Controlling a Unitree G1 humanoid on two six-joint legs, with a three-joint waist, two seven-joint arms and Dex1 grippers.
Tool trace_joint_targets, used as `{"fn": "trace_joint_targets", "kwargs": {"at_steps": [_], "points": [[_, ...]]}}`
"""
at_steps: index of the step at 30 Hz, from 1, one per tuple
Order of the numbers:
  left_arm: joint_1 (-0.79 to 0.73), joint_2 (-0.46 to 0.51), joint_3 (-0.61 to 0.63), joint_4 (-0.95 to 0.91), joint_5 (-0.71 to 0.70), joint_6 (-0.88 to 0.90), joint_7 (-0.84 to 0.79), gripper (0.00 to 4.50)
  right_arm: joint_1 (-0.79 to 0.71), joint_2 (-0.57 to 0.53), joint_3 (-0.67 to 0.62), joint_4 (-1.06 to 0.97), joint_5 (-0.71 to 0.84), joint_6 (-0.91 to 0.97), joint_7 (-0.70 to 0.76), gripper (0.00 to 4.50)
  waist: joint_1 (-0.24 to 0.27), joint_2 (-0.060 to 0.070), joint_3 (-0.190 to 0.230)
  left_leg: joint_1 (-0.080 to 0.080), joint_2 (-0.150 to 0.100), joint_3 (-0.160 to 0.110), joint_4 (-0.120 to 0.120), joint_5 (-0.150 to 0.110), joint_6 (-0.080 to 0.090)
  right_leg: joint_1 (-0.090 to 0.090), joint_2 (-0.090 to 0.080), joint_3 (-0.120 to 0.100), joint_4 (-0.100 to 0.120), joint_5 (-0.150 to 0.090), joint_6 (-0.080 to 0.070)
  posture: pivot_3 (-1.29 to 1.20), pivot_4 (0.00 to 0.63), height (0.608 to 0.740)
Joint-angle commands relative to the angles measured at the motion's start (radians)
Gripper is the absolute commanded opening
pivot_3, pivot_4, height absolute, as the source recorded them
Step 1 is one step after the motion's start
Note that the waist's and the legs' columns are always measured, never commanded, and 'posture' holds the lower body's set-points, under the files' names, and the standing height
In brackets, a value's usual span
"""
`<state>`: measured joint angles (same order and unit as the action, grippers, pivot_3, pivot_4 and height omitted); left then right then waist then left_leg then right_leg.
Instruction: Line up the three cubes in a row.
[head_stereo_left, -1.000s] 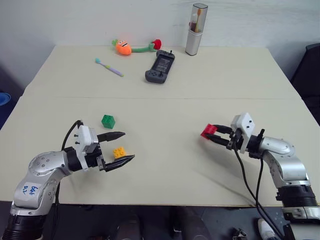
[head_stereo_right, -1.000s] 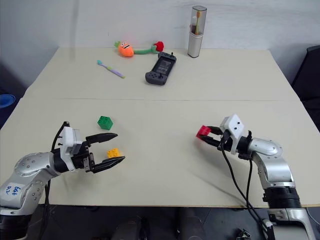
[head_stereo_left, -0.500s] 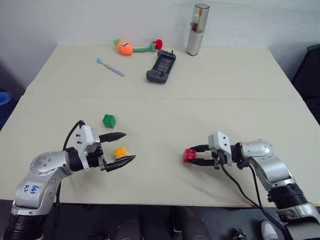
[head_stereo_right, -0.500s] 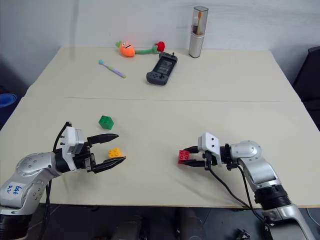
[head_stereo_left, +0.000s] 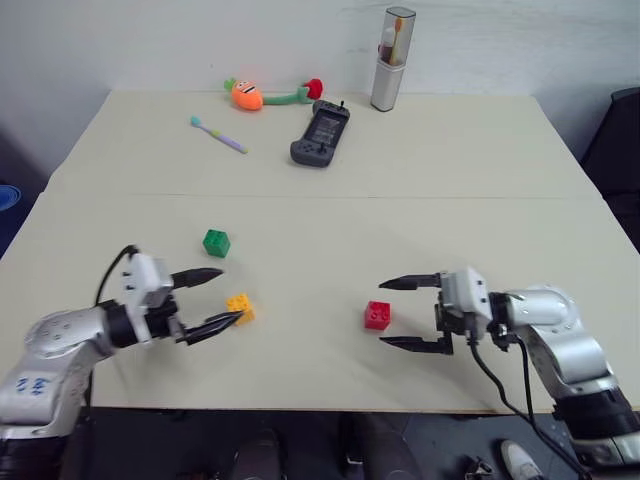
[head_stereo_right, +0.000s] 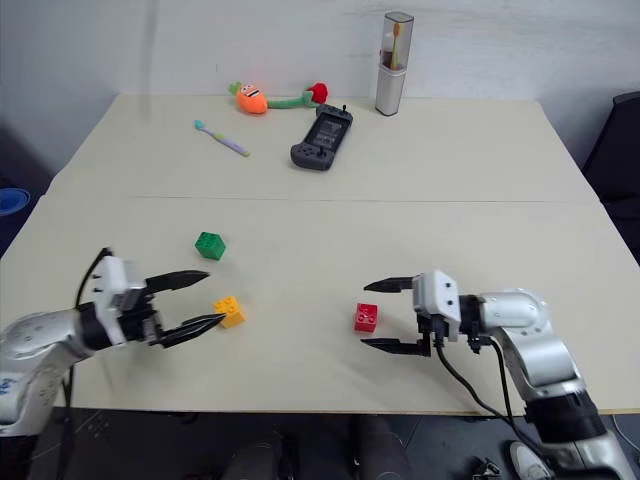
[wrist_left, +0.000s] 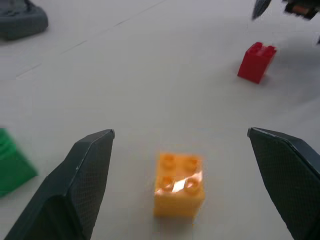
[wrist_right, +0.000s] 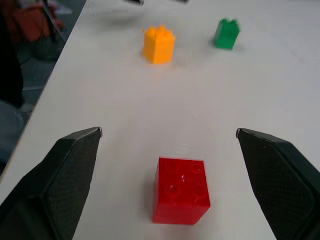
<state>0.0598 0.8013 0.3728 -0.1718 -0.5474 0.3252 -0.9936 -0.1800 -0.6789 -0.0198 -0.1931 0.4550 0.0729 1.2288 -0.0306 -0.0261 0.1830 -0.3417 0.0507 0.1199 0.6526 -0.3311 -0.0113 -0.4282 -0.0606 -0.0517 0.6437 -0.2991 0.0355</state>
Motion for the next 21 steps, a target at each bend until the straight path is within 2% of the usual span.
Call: {"fn": "trace_joint_targets", "kwargs": {"at_steps": [1,3,8,14,17,21], "points": [[0.061,0.058,0.137,0.152,0.026,-0.062,-0.048,4.50,0.102,0.012,-0.122,-0.073,0.097,0.044,-0.076,4.46,0.003,0.000,0.000,0.000,0.000,0.000,0.000,0.000,0.001,0.000,0.000,0.000,0.000,0.000,0.000,0.00,0.150,0.740],[0.097,0.093,0.181,0.267,0.045,-0.094,-0.085,4.50,0.167,0.080,-0.192,-0.043,0.143,-0.059,-0.066,4.46,0.003,-0.001,0.000,0.001,0.000,-0.001,-0.001,-0.001,0.002,0.001,0.000,-0.001,0.000,0.000,-0.001,0.00,0.150,0.740],[0.134,0.138,0.203,0.381,0.068,-0.132,-0.153,4.50,0.235,0.091,-0.224,0.041,0.132,-0.142,-0.004,4.46,0.003,-0.001,0.000,0.001,-0.001,0.000,-0.001,-0.002,0.004,0.001,-0.002,-0.001,-0.001,0.000,-0.001,0.00,0.150,0.740],[0.068,0.089,0.185,0.331,0.042,-0.100,-0.091,4.50,0.212,0.110,-0.203,0.024,0.116,-0.234,-0.001,4.46,0.003,-0.001,0.000,0.002,-0.001,0.000,-0.002,-0.002,0.004,0.001,-0.002,-0.001,0.000,0.000,-0.001,0.00,0.150,0.740],[-0.028,0.021,0.182,0.291,0.051,-0.094,0.053,4.50,0.192,0.118,-0.189,-0.009,0.125,-0.226,-0.027,4.46,0.003,0.000,0.000,0.002,-0.001,0.000,-0.002,-0.002,0.003,0.001,-0.002,-0.001,0.000,0.000,-0.001,0.00,0.150,0.740],[-0.189,-0.142,0.155,0.109,-0.038,0.115,0.352,4.50,0.159,0.133,-0.170,-0.065,0.141,-0.195,-0.073,4.46,0.007,-0.001,0.000,0.002,-0.001,-0.001,-0.001,-0.002,0.002,0.001,-0.002,-0.001,0.001,0.000,0.000,0.00,0.150,0.740]]}}
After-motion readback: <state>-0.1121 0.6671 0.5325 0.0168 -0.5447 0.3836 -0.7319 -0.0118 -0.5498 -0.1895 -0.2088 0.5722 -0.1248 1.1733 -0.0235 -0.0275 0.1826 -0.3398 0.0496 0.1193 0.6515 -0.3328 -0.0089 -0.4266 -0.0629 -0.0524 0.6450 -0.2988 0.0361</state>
